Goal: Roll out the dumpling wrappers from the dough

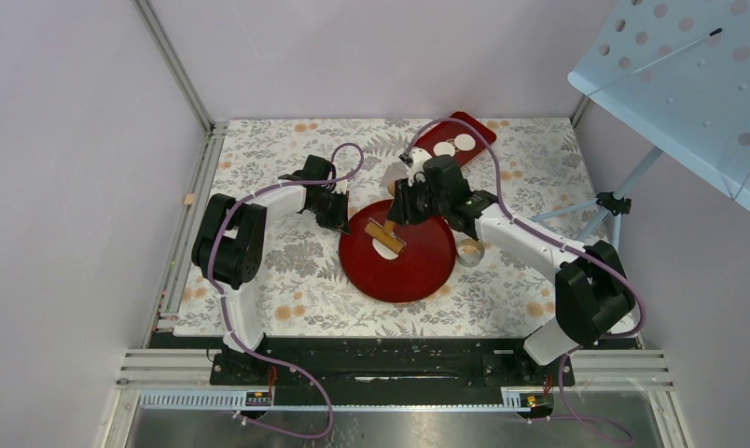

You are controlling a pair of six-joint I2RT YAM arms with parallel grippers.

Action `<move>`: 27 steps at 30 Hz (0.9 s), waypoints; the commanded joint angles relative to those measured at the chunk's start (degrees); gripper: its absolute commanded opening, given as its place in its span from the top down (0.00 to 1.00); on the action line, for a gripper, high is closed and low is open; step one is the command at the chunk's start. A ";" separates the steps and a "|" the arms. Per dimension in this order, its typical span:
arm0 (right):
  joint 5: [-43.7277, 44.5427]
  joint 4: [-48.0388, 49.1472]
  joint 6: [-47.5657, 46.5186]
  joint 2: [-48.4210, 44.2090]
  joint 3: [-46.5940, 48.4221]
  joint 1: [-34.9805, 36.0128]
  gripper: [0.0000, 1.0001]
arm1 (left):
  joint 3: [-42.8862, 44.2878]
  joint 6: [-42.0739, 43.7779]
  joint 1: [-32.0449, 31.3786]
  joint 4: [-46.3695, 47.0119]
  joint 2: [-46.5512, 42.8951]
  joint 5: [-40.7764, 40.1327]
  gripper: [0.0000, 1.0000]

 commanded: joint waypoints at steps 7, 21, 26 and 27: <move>8.59 7.62 -5.86 8.52 -2.51 0.56 1.00 | 0.72 0.37 0.61 -1.33 1.36 -0.14 1.00; 14.43 1.62 -4.10 9.94 -14.68 5.79 1.00 | 0.80 0.31 0.55 -1.39 1.39 -0.21 1.00; 13.39 3.19 -3.87 9.10 -17.63 6.62 1.00 | 0.73 0.30 0.55 -1.35 1.44 -0.19 1.00; 13.04 3.19 -3.73 9.24 -17.63 6.69 1.00 | 0.72 0.37 0.57 -1.42 1.42 -0.20 1.00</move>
